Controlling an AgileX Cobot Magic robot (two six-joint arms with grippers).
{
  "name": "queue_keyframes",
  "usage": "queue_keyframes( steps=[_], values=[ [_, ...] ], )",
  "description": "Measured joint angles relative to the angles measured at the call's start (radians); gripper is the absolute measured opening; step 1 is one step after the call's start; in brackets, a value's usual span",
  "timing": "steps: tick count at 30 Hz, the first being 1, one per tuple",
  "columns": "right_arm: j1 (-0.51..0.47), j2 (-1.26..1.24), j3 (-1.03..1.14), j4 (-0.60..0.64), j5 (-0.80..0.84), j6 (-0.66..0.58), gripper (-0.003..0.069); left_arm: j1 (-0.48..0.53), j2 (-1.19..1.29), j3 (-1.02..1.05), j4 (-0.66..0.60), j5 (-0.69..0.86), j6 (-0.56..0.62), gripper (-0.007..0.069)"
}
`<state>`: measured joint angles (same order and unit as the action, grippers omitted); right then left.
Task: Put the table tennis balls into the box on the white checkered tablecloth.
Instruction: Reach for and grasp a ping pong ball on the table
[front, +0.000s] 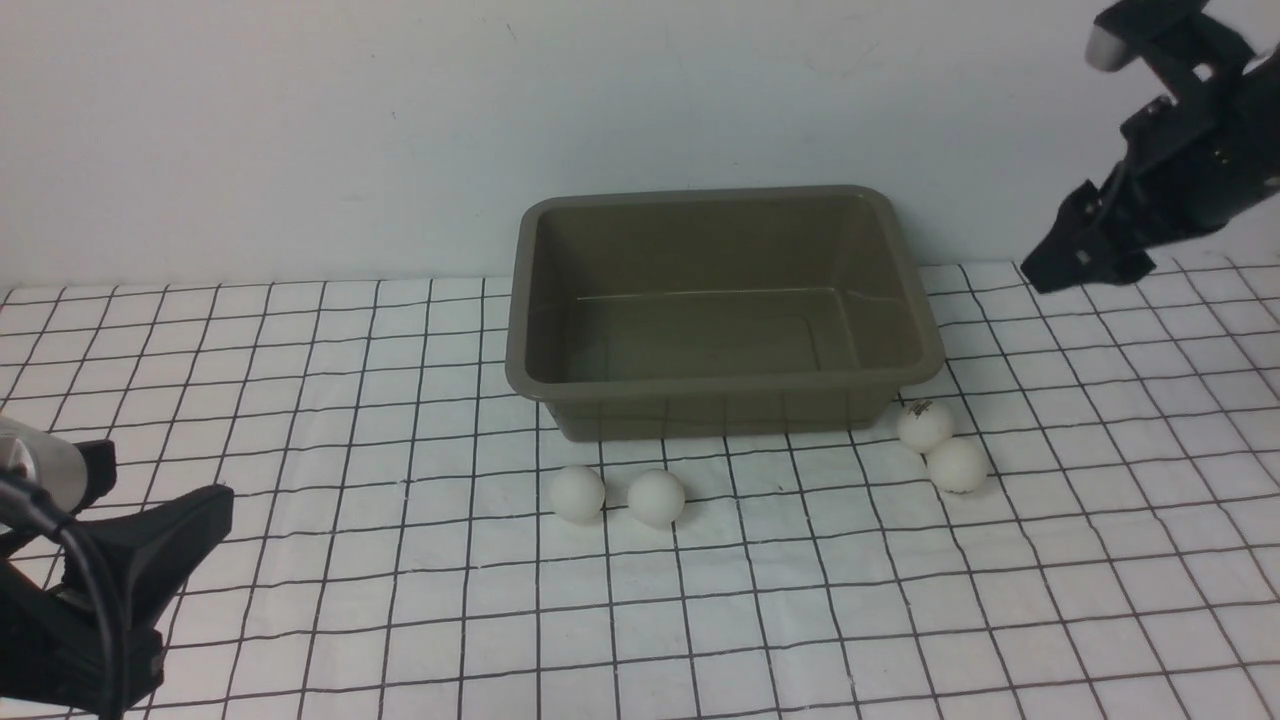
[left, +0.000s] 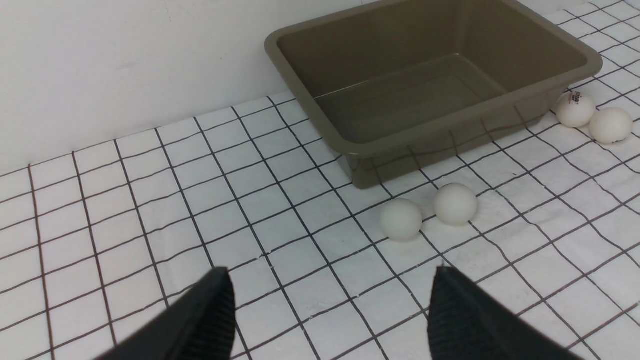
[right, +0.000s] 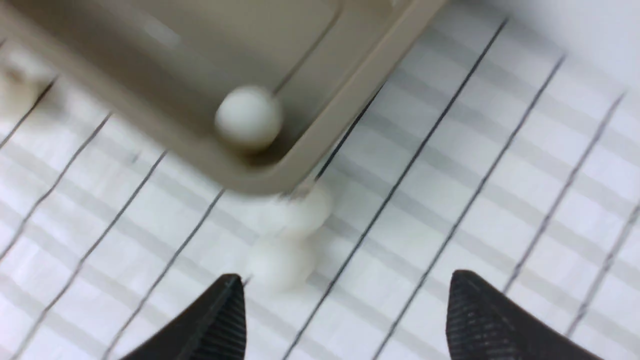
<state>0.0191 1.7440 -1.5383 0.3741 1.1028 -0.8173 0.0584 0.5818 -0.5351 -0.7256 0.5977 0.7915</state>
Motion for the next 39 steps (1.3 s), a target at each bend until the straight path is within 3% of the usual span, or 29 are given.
queue_keyframes(
  steps=[12, 22, 39],
  values=[
    [0.020, 0.079, 0.018, 0.020, 0.120, 0.064, 0.0483, 0.000, 0.000, 0.000, 0.000, 0.000, 0.001, 0.0468],
    [0.102, 0.197, 0.041, -0.040, 0.026, 0.080, 0.0483, 0.000, 0.000, 0.000, 0.000, 0.003, 0.001, 0.0468],
    [0.105, 0.327, 0.041, -0.063, -0.039, 0.100, 0.0483, 0.000, 0.000, 0.000, 0.000, 0.008, 0.001, 0.0468]
  ],
)
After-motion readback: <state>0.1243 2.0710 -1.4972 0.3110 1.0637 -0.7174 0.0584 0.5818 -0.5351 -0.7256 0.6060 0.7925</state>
